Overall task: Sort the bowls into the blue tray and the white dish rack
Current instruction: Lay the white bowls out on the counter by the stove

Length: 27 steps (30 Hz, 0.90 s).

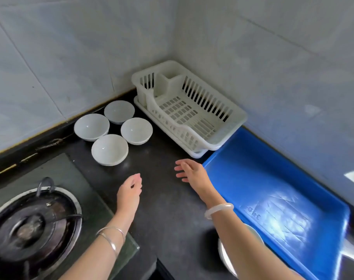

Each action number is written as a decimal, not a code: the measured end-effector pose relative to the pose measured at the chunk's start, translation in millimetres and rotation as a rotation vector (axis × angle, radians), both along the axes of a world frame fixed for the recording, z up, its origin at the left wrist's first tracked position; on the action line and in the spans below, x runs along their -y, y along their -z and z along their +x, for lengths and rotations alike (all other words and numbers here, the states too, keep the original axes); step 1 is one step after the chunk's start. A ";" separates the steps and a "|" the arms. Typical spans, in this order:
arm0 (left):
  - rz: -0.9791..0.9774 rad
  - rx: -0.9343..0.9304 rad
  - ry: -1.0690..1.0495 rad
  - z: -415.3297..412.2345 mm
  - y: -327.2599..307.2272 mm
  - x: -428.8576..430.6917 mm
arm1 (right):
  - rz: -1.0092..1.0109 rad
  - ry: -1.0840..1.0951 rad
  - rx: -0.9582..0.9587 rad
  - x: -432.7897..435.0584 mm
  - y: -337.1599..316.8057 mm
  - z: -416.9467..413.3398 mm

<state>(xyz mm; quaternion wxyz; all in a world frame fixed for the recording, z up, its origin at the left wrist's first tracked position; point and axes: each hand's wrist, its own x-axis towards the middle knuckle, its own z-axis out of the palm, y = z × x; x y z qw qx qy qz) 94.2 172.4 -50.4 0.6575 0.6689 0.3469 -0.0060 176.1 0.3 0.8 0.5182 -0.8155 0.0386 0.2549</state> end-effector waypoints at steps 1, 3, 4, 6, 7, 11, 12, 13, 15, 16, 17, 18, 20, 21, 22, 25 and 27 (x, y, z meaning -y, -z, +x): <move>0.014 -0.001 0.068 -2.0 -3.4 14.6 | -0.028 0.016 0.031 18.6 -2.4 -11.1; 0.059 -0.010 0.211 -6.0 -10.3 45.6 | -0.067 0.086 0.075 57.0 -6.5 -33.7; 0.085 -0.014 0.279 -7.9 -12.9 61.1 | -0.089 0.127 0.090 75.9 -8.0 -44.8; 0.134 -0.020 0.405 -12.5 -17.2 92.7 | -0.173 0.184 0.105 112.3 -9.2 -66.4; 0.165 -0.019 0.470 -15.3 -18.9 107.8 | -0.234 0.198 0.107 128.4 -8.3 -76.3; 0.294 0.009 0.715 -29.7 -22.5 161.8 | -0.541 0.221 0.153 179.2 -0.8 -114.3; 0.315 0.011 0.758 -33.8 -21.9 172.1 | -0.606 0.213 0.158 187.5 2.0 -122.8; 0.326 0.010 0.789 -37.8 -20.6 180.8 | -0.664 0.201 0.155 194.0 4.8 -130.5; 0.337 0.005 0.832 -45.7 -16.7 193.1 | -0.768 0.176 0.132 201.9 10.1 -142.9; 0.347 0.006 0.854 -49.7 -14.2 196.8 | -0.806 0.167 0.116 203.4 12.5 -147.6; 0.362 0.008 0.872 -53.3 -11.9 199.0 | -0.829 0.165 0.101 203.9 14.6 -151.1; 0.370 0.010 0.878 -56.6 -9.8 199.9 | -0.838 0.168 0.090 203.8 16.5 -153.9; 0.349 0.010 0.847 -61.8 -5.9 199.5 | -0.836 0.185 0.079 202.7 18.8 -156.8; 0.335 0.011 0.826 -63.7 -4.5 198.7 | -0.835 0.193 0.080 202.3 19.3 -157.0; 0.323 0.011 0.813 -64.8 -4.0 198.2 | -0.837 0.199 0.083 202.1 19.7 -156.4; 0.274 -0.017 0.787 -64.1 -2.8 198.2 | -0.841 0.202 0.093 201.6 19.3 -151.4; 0.215 -0.054 0.756 -62.5 -0.9 198.3 | -0.857 0.195 0.106 201.7 18.5 -147.9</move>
